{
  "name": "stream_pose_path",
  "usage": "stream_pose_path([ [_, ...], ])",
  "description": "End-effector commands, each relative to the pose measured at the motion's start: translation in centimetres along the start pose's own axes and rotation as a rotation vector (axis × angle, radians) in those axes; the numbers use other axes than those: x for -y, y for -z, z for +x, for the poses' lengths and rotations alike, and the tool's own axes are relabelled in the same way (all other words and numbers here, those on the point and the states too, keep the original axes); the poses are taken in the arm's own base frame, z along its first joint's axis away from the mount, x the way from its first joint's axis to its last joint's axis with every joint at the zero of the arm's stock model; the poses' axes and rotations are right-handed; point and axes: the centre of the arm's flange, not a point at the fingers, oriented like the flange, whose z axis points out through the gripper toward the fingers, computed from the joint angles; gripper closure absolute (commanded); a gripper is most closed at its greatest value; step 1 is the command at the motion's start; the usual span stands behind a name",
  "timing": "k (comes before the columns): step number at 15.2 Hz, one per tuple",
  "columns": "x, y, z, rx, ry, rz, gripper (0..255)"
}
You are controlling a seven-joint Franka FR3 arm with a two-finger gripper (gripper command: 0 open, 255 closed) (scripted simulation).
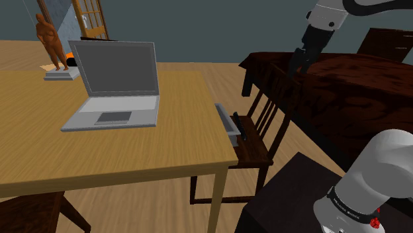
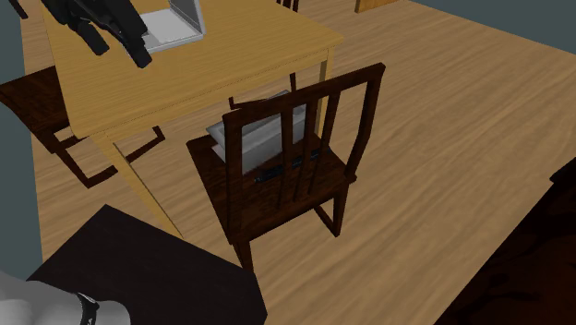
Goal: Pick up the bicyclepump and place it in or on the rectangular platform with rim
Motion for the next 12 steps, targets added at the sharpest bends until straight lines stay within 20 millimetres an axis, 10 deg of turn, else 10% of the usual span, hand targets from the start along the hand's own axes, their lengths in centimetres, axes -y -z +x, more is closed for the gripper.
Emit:
stream_pose_path([
  [1, 0.0, 0.0, 0.0, 0.0, 0.0, 0.0, 0],
  [12, -1.4, -12.3, 8.3, 0.051, -0.147, -0.013, 0],
])
